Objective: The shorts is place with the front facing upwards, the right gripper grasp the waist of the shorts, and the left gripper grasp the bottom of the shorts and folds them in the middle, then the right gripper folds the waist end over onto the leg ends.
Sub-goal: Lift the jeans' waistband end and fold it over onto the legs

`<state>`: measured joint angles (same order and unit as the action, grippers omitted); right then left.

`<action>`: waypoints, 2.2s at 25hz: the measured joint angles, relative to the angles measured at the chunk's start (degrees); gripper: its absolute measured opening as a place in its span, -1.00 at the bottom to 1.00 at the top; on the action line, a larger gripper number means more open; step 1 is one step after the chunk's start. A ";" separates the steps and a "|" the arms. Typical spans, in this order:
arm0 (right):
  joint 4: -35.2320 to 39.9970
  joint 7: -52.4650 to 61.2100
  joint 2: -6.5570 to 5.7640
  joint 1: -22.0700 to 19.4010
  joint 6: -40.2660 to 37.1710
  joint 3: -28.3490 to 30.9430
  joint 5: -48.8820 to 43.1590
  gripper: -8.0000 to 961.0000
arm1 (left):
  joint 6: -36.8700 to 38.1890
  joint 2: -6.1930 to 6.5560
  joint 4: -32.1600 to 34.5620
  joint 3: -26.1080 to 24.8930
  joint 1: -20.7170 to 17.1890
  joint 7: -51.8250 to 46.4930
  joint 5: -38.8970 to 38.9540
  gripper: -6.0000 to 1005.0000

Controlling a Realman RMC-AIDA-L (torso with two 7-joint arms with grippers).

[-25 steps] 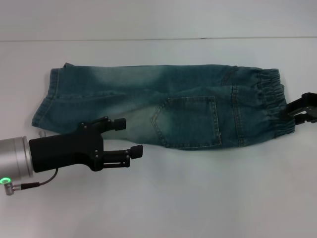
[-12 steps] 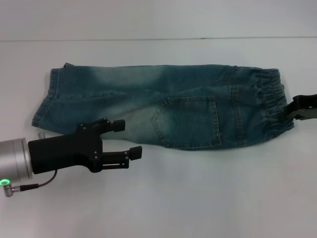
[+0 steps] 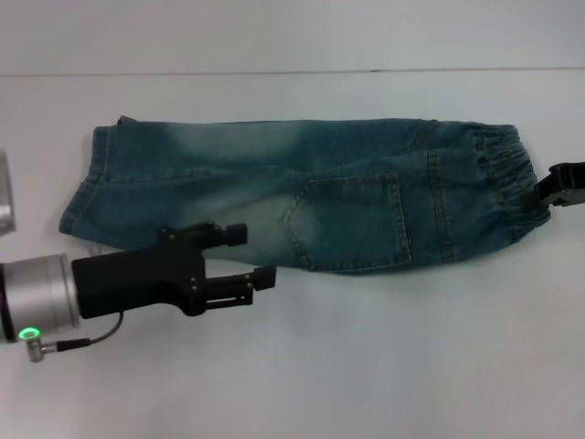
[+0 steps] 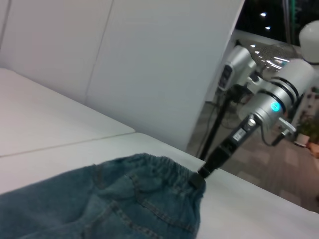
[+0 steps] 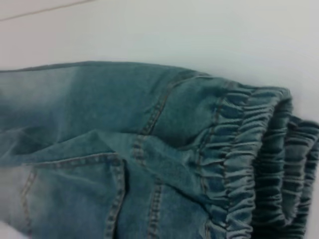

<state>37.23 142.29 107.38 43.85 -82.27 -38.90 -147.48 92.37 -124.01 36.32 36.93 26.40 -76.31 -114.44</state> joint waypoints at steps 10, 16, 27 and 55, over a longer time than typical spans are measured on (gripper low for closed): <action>3.03 -1.65 -1.44 2.72 -4.59 -0.87 -0.28 -0.88 | -12.80 -0.51 -13.28 0.58 3.87 16.61 18.63 0.48; 4.89 -1.30 -2.03 5.03 -5.83 -0.90 -0.08 -0.88 | -23.72 -0.58 -26.05 -0.96 10.41 37.34 32.66 -0.27; 10.11 0.28 -2.36 9.51 -8.90 -0.47 0.78 -0.88 | -37.99 -0.62 -45.14 -23.81 19.39 87.12 42.86 -0.83; 13.57 0.34 -1.42 16.05 -11.09 -1.04 7.43 -0.88 | -54.78 -0.61 -58.05 -30.95 25.49 99.34 33.90 -0.98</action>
<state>50.80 142.63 105.97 59.90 -93.36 -39.94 -140.05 37.59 -124.62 -21.74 5.99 51.90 23.03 -80.54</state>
